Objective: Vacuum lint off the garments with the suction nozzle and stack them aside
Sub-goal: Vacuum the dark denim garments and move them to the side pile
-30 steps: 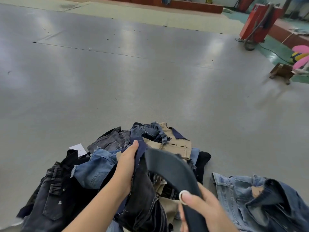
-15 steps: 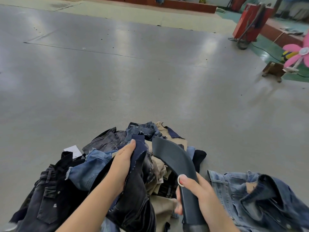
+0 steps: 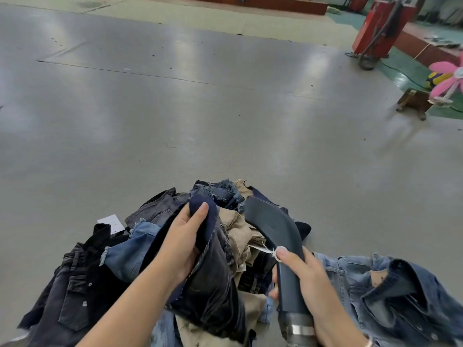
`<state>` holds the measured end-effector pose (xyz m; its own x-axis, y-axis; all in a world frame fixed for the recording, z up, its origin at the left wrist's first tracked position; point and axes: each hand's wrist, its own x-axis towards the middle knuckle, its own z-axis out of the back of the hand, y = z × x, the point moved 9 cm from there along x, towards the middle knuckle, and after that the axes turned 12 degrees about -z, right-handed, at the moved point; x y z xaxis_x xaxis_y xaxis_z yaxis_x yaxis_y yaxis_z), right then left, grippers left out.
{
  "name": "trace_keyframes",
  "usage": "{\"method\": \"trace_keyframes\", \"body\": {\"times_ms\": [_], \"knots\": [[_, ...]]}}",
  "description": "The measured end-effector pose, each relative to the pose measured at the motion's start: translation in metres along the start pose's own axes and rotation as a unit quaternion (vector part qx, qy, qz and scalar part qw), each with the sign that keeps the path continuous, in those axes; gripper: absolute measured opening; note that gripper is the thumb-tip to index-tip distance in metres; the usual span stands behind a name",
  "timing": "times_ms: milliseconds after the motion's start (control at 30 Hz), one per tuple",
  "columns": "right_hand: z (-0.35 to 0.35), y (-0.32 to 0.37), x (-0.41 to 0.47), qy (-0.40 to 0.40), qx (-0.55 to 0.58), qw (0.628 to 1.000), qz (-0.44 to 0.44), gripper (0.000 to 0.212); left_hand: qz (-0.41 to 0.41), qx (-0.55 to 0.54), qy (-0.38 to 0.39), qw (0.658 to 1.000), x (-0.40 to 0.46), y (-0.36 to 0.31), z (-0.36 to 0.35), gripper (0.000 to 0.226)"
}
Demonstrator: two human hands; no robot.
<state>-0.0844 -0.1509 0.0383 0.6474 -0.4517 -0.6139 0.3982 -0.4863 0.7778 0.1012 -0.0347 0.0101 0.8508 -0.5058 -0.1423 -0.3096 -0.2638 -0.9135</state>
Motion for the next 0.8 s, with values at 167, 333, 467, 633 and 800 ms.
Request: {"method": "trace_keyframes", "body": {"times_ms": [167,333,467,633,800], "knots": [[-0.023,-0.006,-0.021,0.121,-0.076,0.990,0.021,0.031,-0.039,-0.006,-0.067,0.997,0.008,-0.011,0.015,0.017],[-0.041,-0.021,-0.020,0.113,-0.187,0.975,0.051,0.042,-0.060,0.030,-0.077,0.995,0.008,-0.010,0.017,0.015],[-0.044,-0.017,-0.018,0.120,-0.157,0.980,0.033,0.034,-0.098,0.059,-0.047,0.992,0.008,-0.012,0.010,0.018],[-0.035,-0.007,-0.011,0.088,-0.074,0.993,0.026,0.032,-0.129,0.109,0.001,0.986,0.007,-0.007,0.002,0.016],[-0.018,0.000,-0.011,0.049,-0.074,0.995,0.043,0.035,-0.133,0.117,-0.051,0.983,0.011,-0.013,0.020,0.017]]}}
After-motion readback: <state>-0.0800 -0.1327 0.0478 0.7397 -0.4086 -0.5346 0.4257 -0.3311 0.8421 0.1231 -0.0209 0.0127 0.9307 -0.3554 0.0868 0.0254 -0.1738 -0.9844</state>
